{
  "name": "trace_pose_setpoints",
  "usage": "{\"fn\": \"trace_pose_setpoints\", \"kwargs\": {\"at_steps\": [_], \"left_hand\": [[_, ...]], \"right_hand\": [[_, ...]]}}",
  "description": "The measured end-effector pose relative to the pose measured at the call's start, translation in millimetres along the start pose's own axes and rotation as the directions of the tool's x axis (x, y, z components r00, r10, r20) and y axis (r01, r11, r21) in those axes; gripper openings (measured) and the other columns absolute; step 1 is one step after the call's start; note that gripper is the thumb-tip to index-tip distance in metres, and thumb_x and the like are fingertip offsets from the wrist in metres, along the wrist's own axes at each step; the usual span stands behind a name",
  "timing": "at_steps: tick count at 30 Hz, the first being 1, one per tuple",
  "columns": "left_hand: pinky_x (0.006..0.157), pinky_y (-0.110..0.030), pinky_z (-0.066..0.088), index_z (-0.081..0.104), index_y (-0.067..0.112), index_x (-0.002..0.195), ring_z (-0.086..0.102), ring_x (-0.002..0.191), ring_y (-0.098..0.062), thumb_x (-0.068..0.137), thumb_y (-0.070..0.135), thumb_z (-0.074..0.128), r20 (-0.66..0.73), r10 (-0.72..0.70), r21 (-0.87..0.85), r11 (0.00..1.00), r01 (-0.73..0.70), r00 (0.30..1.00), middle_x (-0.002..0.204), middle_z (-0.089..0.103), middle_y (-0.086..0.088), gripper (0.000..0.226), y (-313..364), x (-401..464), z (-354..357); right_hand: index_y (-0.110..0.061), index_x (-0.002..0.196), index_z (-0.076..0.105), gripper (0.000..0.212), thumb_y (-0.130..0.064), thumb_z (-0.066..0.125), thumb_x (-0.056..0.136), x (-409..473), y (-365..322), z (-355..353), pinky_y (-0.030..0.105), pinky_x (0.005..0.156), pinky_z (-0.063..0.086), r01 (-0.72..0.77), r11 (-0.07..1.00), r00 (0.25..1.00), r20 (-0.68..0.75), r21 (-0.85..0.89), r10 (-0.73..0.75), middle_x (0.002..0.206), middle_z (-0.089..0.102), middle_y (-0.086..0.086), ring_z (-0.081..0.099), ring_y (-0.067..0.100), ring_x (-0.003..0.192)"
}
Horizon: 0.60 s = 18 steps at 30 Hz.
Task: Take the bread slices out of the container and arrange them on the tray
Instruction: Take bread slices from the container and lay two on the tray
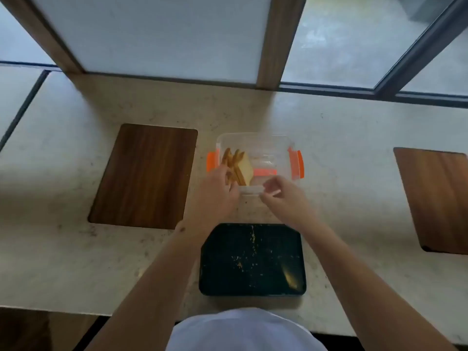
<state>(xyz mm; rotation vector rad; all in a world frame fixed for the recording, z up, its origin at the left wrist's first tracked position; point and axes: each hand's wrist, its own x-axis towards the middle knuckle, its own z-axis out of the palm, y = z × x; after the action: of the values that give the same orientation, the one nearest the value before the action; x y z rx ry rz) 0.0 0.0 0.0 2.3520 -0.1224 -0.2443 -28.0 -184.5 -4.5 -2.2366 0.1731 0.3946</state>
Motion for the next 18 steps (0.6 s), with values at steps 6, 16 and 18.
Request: {"fn": "trace_pose_setpoints", "kwargs": {"at_steps": [6, 16, 18], "left_hand": [[0.072, -0.024, 0.050, 0.050, 0.018, 0.139, 0.056, 0.083, 0.002, 0.096, 0.037, 0.053, 0.070, -0.310, -0.244, 0.916, 0.318, 0.948, 0.106, 0.061, 0.010, 0.046, 14, 72, 16], [0.059, -0.033, 0.039, 0.067, 0.014, 0.091, 0.060, 0.076, -0.017, 0.088, 0.045, 0.040, 0.129, -0.443, -0.161, 0.873, 0.460, 0.887, 0.086, 0.066, -0.004, 0.041, 20, 122, 43], [0.062, -0.035, 0.039, 0.066, 0.015, 0.090, 0.060, 0.078, -0.019, 0.086, 0.047, 0.035, 0.164, -0.440, -0.150, 0.873, 0.463, 0.883, 0.083, 0.065, -0.003, 0.045, 25, 126, 49]], "right_hand": [[-0.012, 0.127, 0.062, 0.038, -0.029, 0.062, 0.093, 75, -15, -4, 0.035, 0.087, 0.057, -0.124, 0.986, 0.992, 0.039, 0.116, 0.120, 0.117, 0.067, 0.000, 0.066, 0.017, 0.103], [-0.011, 0.116, 0.052, 0.039, -0.043, 0.060, 0.095, 134, -16, 5, 0.034, 0.061, 0.058, -0.582, 0.767, 0.802, 0.345, 0.270, 0.487, 0.095, 0.057, 0.003, 0.055, 0.015, 0.072], [-0.010, 0.100, 0.057, 0.036, -0.046, 0.060, 0.094, 135, -11, 5, 0.041, 0.081, 0.062, -0.616, 0.737, 0.777, 0.369, 0.277, 0.511, 0.096, 0.065, 0.007, 0.064, 0.021, 0.077]]}}
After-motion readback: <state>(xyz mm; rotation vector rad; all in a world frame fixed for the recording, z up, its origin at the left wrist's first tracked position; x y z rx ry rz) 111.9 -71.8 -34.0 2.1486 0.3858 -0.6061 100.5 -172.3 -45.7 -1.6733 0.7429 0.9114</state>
